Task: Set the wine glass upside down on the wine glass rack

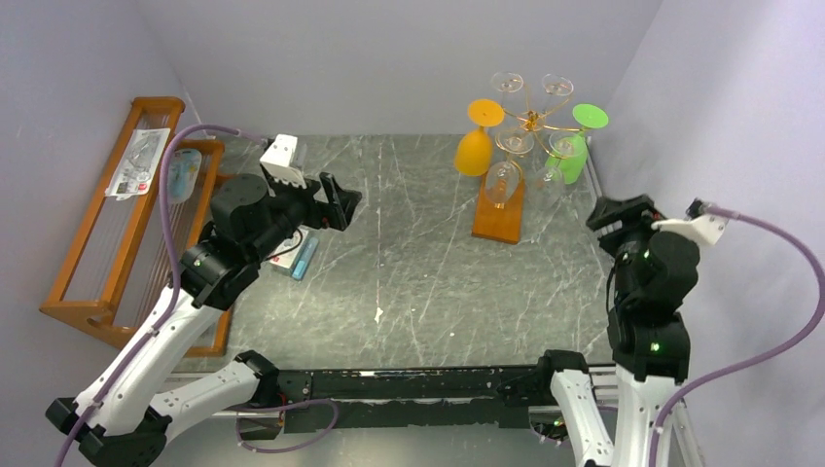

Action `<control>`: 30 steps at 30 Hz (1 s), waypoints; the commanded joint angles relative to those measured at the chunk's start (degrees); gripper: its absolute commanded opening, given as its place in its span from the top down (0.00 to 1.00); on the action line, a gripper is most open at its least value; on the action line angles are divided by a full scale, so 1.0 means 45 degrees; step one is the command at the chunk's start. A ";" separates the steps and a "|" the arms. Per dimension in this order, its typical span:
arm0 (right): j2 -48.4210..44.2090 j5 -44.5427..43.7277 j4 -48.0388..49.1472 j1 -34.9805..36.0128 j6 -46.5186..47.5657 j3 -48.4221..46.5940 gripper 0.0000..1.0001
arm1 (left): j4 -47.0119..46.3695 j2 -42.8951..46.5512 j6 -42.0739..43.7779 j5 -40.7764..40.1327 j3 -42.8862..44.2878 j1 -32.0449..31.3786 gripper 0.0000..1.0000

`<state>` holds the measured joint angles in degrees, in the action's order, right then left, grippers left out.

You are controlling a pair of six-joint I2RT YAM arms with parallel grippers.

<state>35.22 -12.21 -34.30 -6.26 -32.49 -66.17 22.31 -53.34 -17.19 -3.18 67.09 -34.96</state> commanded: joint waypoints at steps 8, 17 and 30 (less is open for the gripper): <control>-0.3865 -0.1516 -0.5121 -0.0073 0.0819 0.1573 0.24 | 0.1300 0.1002 -0.0017 -0.3183 0.0014 0.0074 0.04; -0.4983 -0.1438 -0.6134 -0.0073 0.1376 -0.0269 0.23 | -0.0785 0.2951 0.0085 -0.3094 -0.2351 0.0079 0.04; -0.4968 -0.1544 -0.6533 -0.0073 0.1845 -0.0552 0.25 | -0.0897 0.3528 -0.0146 -0.3159 -0.3092 0.0074 0.04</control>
<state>12.84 -18.87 -61.67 -6.33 -25.34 -69.43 20.34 -37.39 -17.41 -16.47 53.19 -34.96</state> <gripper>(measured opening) 0.755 0.959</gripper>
